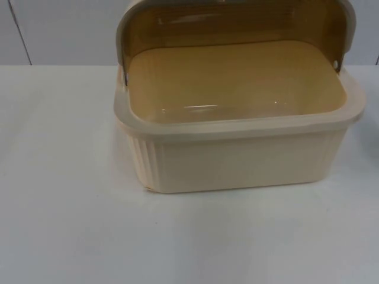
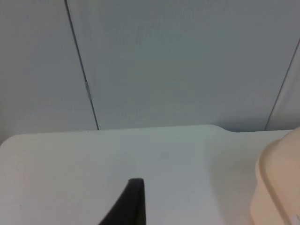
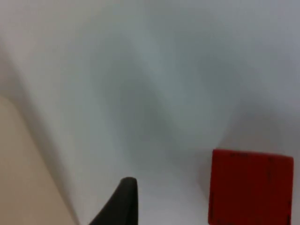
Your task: Open the box lid with the left hand, place the block into the box with the right hand, then close the box lid with the left hand.
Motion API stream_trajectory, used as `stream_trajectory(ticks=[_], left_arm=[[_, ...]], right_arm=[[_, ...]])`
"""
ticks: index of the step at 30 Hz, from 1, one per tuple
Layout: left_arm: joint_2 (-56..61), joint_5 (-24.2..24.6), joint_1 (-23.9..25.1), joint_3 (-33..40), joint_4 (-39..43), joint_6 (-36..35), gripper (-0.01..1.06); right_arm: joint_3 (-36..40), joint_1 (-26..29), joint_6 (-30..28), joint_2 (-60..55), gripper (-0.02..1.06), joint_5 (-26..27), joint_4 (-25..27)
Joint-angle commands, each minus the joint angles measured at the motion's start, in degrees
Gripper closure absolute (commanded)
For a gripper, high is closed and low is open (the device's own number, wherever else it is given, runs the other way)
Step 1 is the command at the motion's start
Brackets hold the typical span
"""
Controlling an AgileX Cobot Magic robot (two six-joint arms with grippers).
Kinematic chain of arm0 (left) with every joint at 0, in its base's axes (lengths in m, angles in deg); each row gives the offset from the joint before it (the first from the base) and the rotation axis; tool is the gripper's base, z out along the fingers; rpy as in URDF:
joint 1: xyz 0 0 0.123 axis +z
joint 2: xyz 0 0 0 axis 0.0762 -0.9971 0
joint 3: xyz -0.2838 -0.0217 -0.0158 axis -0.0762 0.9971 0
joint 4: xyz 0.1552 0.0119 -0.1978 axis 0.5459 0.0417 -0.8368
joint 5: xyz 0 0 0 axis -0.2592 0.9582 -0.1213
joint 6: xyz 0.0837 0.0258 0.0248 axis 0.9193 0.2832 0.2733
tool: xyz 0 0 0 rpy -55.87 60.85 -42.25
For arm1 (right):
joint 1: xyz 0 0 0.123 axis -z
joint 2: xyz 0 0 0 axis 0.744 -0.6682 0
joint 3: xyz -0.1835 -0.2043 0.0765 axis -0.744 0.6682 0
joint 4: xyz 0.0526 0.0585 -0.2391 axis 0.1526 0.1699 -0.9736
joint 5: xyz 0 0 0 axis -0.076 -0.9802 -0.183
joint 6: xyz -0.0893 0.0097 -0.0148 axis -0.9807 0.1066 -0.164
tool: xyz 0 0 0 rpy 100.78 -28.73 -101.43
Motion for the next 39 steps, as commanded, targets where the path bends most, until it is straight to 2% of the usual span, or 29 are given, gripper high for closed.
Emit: stream_trajectory(ticks=[1, 5, 8, 9, 11, 13, 17, 25, 37, 39], left_arm=[[0.3, -0.1, 0.1, -0.1, 0.6, -0.3, 0.00], [0.3, -0.1, 0.1, -0.1, 0.6, -0.3, 0.00], [0.3, -0.1, 0.1, -0.1, 0.6, -0.3, 0.00], [0.3, -0.1, 0.1, -0.1, 0.6, -0.3, 0.00], [0.3, -0.1, 0.1, -0.1, 0.6, -0.3, 0.00], [0.3, -0.1, 0.1, -0.1, 0.6, -0.3, 0.00], [0.3, -0.2, 0.1, -0.1, 0.6, -0.3, 0.00], [0.3, -0.2, 0.1, -0.1, 0.7, -0.3, 0.00], [0.3, -0.2, 0.1, -0.1, 1.4, -0.3, 0.00], [0.3, -0.2, 0.1, -0.1, 1.7, -0.3, 0.00]], right_arm=[[-0.4, -0.4, 0.5, -2.6, 0.00, 0.0, 0.0], [-0.7, -0.4, 1.9, -5.7, 0.02, -1.9, 0.0], [-0.7, -0.4, 6.6, -6.9, 0.12, -2.2, -2.3], [-0.7, -0.4, 6.6, -6.9, 0.12, -2.2, -2.3], [-0.7, -0.4, 12.3, -6.9, 0.22, -1.8, -6.7], [-0.8, -0.4, 15.8, -7.0, 0.25, -1.8, -11.2], [-0.9, -0.4, 16.0, -8.4, 0.25, -1.8, -13.6], [-0.9, -0.6, 16.0, -9.1, 0.25, 1.9, -13.0], [-0.9, -0.6, 17.2, -9.4, 0.25, 3.8, -12.7], [-0.9, -0.6, 17.3, -10.3, 0.25, 4.0, -11.4]])
